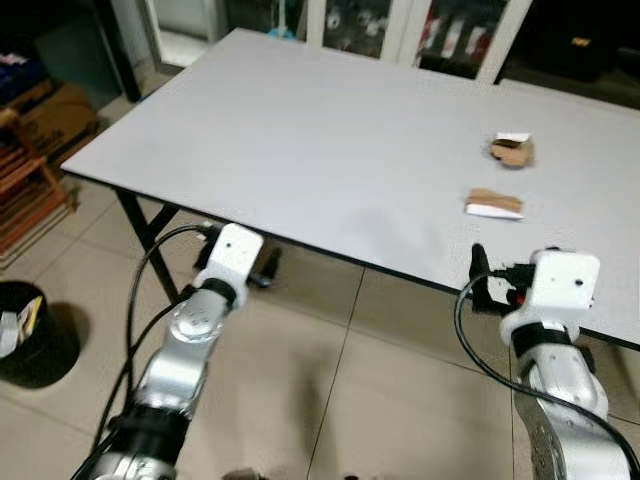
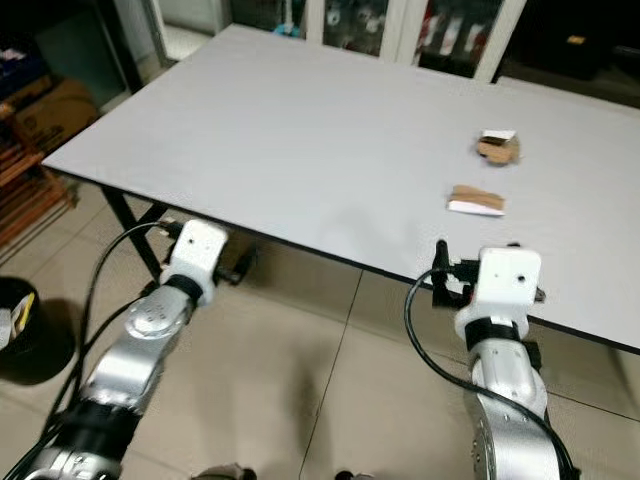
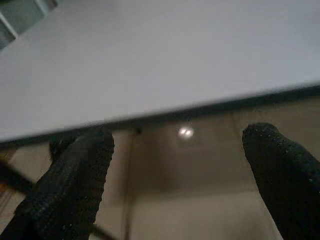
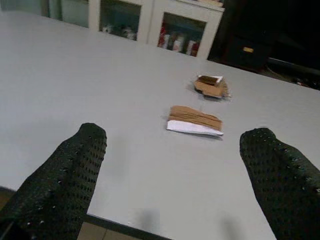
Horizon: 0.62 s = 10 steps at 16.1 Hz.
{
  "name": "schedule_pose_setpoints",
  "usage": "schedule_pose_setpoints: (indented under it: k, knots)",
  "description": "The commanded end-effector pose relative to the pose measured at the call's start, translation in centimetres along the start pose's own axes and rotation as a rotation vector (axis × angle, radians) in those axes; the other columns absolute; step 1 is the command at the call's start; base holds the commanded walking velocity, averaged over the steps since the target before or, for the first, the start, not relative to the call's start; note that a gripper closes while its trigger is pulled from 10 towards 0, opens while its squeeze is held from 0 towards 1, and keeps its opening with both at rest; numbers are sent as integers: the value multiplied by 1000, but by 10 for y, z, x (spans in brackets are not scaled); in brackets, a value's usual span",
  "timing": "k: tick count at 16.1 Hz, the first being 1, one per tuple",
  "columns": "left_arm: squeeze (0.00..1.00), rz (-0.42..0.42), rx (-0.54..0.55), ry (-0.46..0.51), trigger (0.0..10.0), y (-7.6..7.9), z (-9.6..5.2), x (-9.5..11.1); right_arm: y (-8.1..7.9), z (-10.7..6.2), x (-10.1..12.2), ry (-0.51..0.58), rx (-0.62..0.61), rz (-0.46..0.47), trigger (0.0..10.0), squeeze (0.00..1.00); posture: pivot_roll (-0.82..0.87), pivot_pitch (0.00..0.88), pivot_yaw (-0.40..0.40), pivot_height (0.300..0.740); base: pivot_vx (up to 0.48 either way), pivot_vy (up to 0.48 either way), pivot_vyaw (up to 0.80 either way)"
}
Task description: Picking trash to rubbish bin
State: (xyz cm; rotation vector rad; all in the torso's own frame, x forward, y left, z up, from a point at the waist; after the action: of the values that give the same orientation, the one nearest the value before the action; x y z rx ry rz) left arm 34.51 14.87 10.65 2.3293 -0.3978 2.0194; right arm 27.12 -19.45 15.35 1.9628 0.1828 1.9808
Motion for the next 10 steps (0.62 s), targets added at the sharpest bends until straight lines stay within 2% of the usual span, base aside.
schedule_pose_setpoints:
  k: [1, 2, 4, 5, 6, 7, 8, 9, 10]
  knots:
    - [0, 22, 15, -7, 10000, -1, -3, 0, 3, 0, -3, -5, -2, -13, 10000, 0, 247, 147, -87, 740, 0, 0, 0]
    - [0, 18, -33, 13, 10000, -3, -14, 1, 2, 3, -5, -16, 13, -30, 10000, 0, 274, 157, -98, 740, 0, 0, 0]
    - [0, 39, -66, -7, 10000, 1, -19, -4, 2, 3, -7, -22, 21, -43, 10000, 0, 276, 157, -97, 740, 0, 0, 0]
    - [0, 56, -141, -23, 10000, 15, -27, -12, -1, 2, -4, -5, 51, -79, 10000, 0, 273, 154, -100, 740, 0, 0, 0]
    - [0, 49, -169, -37, 10000, 20, -29, -16, -3, 1, -4, -1, 60, -85, 10000, 0, 266, 156, -100, 740, 0, 0, 0]
    - [0, 46, -208, -69, 10000, 30, -29, -23, -4, -1, -4, -3, 60, -87, 10000, 0, 262, 154, -98, 740, 0, 0, 0]
    - [0, 13, -216, -28, 10000, 34, -24, -13, -5, -5, -3, 7, 50, -91, 10000, 0, 245, 153, -82, 740, 0, 0, 0]
    - [0, -21, -172, -2, 10000, 29, -19, -6, -5, -7, -3, 3, 33, -84, 10000, 0, 238, 152, -76, 740, 0, 0, 0]
    - [0, -34, -141, -2, 10000, 26, -16, -4, -4, -7, -3, -5, 13, -69, 10000, 0, 235, 151, -71, 740, 0, 0, -775]
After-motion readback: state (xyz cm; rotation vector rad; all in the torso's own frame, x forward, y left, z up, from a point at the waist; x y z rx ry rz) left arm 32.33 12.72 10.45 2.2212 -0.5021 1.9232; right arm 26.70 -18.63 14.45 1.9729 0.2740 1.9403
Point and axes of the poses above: a point about 5 cm out from each wrist's last joint towards the gripper, its own z axis pointing out of the wrist towards the gripper, its own x axis along the axis of the wrist's last joint, y = z × x, the point moved 3 cm from there along z, pointing out of the wrist towards the gripper, and after that the axes turned 13 degrees about -z, right-handed, at the moved point
